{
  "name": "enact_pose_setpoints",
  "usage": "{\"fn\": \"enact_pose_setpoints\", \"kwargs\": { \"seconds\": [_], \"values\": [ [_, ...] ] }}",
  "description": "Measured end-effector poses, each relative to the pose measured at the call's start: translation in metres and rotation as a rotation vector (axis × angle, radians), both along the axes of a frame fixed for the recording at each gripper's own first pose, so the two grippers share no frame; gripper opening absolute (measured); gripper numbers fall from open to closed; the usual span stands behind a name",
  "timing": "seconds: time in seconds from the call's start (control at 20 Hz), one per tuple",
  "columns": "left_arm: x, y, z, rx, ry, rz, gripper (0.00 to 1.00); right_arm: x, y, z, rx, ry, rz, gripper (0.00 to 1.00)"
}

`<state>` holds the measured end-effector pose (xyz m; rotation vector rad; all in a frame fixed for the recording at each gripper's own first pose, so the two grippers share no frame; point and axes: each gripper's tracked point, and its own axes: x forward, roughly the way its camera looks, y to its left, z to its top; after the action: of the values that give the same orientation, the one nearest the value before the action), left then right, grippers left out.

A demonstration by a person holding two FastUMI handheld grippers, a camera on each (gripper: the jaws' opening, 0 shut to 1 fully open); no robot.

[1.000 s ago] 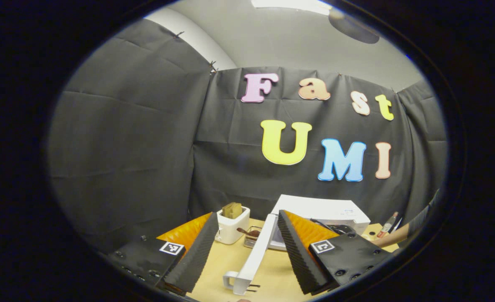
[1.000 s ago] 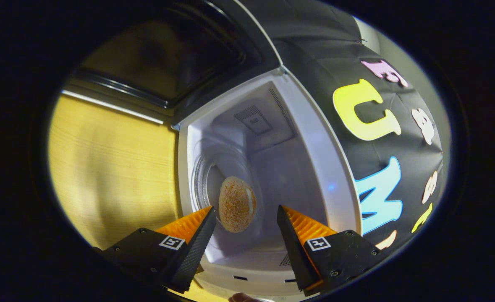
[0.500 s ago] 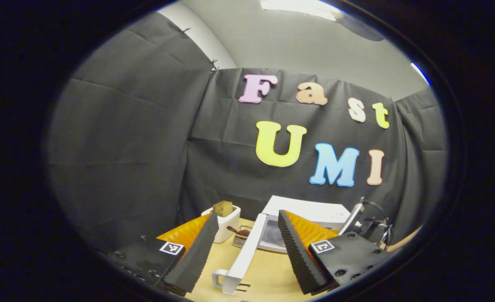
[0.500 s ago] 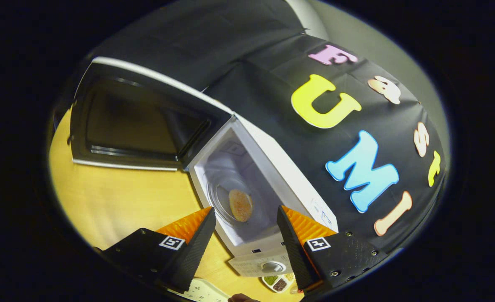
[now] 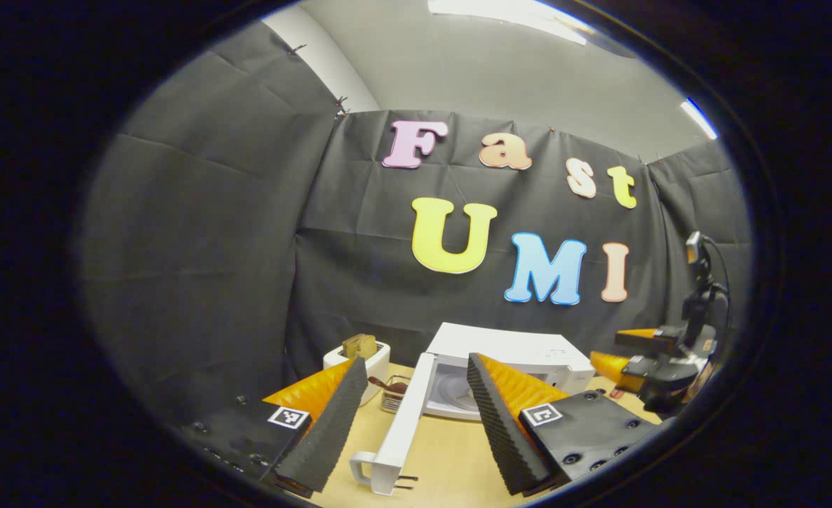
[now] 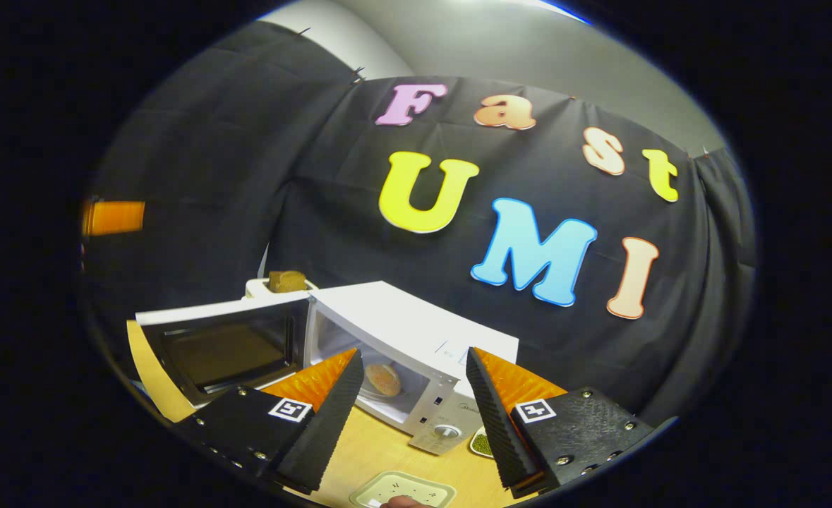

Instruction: Open the microwave oven with the left hand, put the food in, and close the microwave oven.

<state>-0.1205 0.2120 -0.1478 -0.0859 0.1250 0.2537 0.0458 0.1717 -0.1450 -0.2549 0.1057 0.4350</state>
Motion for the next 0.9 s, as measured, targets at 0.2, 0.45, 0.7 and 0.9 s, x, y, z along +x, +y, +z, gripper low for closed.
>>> {"fn": "enact_pose_setpoints", "kwargs": {
  "seconds": [0.2, 0.45, 0.7, 0.9],
  "values": [
    [-0.001, 0.003, -0.019, 0.007, 0.042, -0.046, 0.94, -0.022, -0.022, 0.061, 0.128, -0.077, -0.073, 0.89],
    [0.005, -0.003, -0.044, -0.042, 0.078, -0.169, 0.70, -0.043, -0.048, 0.106, 0.179, -0.172, -0.167, 0.90],
    [0.004, 0.017, -0.064, -0.066, 0.114, -0.166, 0.04, -0.053, -0.055, 0.099, 0.160, -0.154, -0.225, 0.90],
    [-0.007, 0.043, -0.090, -0.072, 0.161, -0.129, 0.07, -0.056, -0.052, 0.098, 0.155, -0.144, -0.246, 0.90]
  ]
}}
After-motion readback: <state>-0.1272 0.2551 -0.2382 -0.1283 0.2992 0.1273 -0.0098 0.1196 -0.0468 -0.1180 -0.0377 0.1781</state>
